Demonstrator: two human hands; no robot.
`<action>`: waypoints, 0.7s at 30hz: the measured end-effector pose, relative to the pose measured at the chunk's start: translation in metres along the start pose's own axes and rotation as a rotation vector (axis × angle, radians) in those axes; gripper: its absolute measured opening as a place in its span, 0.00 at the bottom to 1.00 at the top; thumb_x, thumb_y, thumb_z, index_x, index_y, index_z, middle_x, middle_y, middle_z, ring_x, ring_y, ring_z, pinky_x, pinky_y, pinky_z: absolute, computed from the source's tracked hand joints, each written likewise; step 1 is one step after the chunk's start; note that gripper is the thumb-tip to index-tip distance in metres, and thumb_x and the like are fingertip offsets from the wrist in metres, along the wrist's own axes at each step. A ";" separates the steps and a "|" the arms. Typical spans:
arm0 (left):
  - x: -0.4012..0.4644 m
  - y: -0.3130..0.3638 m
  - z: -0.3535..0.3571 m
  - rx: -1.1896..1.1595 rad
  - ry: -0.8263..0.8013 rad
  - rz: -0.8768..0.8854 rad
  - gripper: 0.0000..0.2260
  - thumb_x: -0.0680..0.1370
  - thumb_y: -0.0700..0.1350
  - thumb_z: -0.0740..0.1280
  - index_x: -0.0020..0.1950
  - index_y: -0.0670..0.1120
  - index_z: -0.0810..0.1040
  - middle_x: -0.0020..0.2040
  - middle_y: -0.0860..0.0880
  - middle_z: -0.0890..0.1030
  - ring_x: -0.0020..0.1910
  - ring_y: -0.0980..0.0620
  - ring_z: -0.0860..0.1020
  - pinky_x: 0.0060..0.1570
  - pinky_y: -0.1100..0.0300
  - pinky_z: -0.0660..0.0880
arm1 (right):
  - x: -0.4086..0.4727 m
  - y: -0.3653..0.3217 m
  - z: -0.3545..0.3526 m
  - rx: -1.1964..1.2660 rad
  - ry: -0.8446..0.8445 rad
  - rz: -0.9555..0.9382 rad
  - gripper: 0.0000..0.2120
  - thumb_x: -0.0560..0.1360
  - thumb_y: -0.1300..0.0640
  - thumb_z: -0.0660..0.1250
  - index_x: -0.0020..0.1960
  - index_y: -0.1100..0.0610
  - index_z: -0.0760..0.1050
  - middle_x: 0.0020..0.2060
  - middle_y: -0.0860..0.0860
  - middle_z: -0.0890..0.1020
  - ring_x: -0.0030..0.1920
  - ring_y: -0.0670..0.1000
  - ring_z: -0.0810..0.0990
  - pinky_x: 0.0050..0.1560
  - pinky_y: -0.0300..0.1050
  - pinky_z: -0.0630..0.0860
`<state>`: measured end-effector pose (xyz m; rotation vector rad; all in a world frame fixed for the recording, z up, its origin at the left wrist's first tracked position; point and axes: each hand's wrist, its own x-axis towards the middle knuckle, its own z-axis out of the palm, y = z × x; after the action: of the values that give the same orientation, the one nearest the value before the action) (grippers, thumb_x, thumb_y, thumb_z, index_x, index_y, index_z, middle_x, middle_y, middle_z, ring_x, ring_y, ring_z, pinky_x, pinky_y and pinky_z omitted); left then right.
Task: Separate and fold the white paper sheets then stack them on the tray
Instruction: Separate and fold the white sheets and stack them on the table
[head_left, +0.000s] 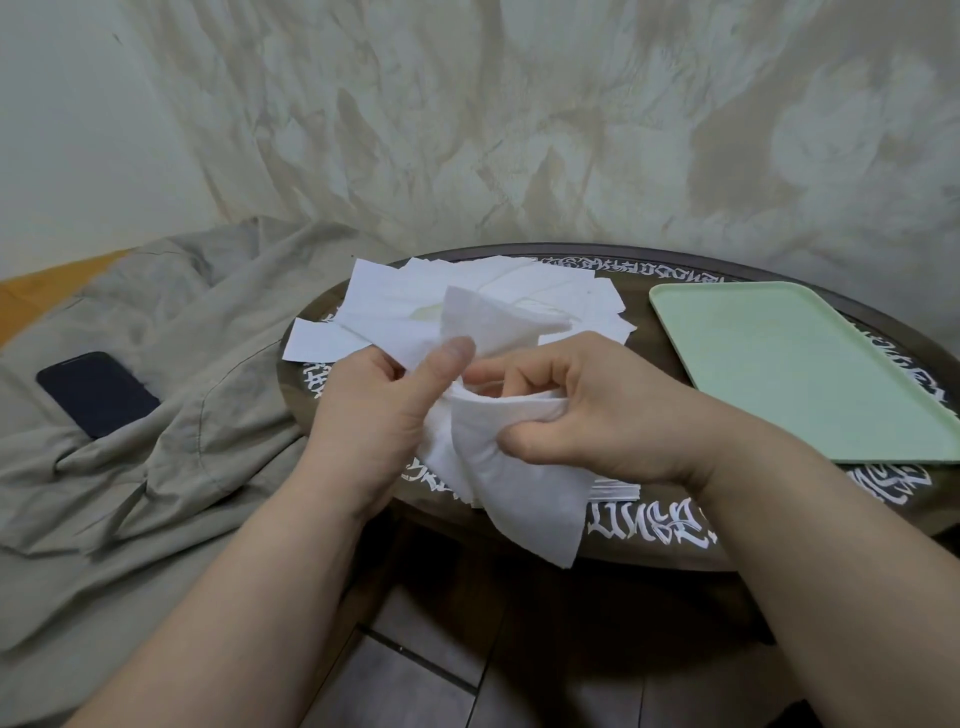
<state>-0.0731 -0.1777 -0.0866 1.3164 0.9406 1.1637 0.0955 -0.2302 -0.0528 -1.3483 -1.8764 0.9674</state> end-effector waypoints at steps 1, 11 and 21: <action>0.001 -0.002 0.000 0.025 0.035 0.008 0.04 0.73 0.45 0.74 0.41 0.46 0.85 0.43 0.45 0.86 0.43 0.48 0.84 0.46 0.52 0.78 | 0.000 0.000 -0.001 0.003 -0.011 -0.001 0.09 0.69 0.69 0.69 0.33 0.63 0.72 0.53 0.48 0.84 0.58 0.33 0.77 0.61 0.41 0.74; -0.003 -0.004 -0.003 0.200 -0.050 0.085 0.07 0.74 0.46 0.70 0.48 0.46 0.86 0.47 0.49 0.87 0.50 0.49 0.84 0.51 0.47 0.80 | 0.000 0.008 -0.018 0.262 0.187 0.041 0.04 0.67 0.62 0.75 0.36 0.58 0.80 0.35 0.53 0.81 0.38 0.50 0.78 0.44 0.48 0.72; -0.006 -0.003 0.000 0.288 -0.159 0.112 0.14 0.74 0.53 0.63 0.46 0.45 0.84 0.48 0.50 0.86 0.52 0.51 0.83 0.53 0.53 0.77 | 0.003 0.012 -0.015 -0.009 0.285 0.048 0.02 0.70 0.61 0.74 0.39 0.56 0.82 0.33 0.45 0.81 0.35 0.41 0.76 0.39 0.36 0.73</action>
<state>-0.0738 -0.1837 -0.0897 1.6860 0.9514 1.0153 0.1129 -0.2221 -0.0542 -1.4584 -1.6422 0.7458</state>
